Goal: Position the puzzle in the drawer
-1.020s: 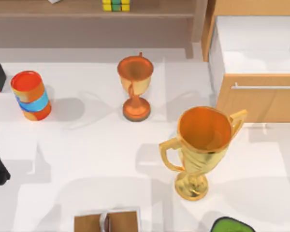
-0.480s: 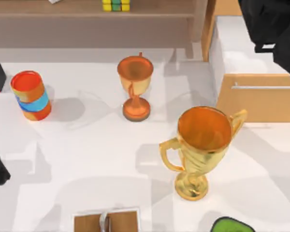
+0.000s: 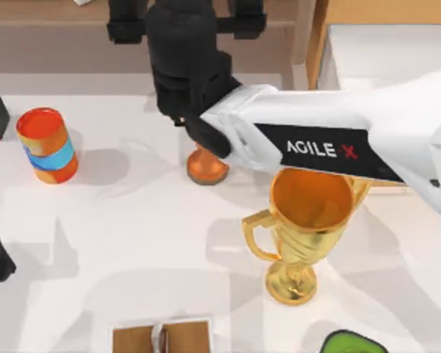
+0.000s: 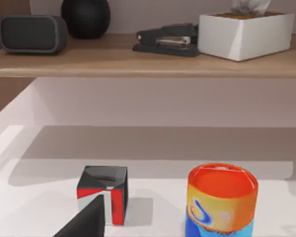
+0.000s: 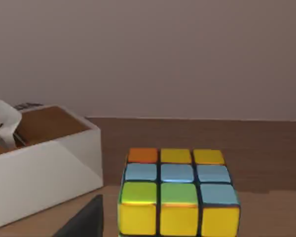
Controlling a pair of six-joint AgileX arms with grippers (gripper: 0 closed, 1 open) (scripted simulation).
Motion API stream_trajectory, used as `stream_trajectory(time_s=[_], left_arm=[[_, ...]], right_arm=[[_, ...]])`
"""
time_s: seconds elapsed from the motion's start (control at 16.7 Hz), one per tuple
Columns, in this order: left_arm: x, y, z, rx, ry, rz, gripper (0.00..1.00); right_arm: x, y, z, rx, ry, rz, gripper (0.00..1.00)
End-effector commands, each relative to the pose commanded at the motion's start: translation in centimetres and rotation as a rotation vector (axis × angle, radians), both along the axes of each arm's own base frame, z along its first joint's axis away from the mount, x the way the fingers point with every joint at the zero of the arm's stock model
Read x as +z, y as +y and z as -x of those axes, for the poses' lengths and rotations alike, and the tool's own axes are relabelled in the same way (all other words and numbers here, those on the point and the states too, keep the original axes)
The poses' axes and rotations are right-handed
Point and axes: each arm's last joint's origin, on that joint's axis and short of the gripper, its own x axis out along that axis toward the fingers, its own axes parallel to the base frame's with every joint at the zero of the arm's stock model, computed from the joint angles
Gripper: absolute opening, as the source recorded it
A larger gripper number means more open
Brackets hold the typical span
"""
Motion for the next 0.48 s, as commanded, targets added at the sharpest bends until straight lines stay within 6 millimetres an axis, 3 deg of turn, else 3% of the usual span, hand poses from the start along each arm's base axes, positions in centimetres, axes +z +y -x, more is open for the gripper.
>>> stream_trajectory(time_s=[0.24,0.48], left_arm=[[0.0,0.0,0.0,0.0,0.0,0.0,1.0],[0.0,0.0,0.0,0.0,0.0,0.0,1.0]], right_arm=[[-5.1,2.2,-1.1,-0.028,0.012,-0.003,1.0],[-6.0,2.2,-1.4,-0.035,0.016,-0.001,1.0]])
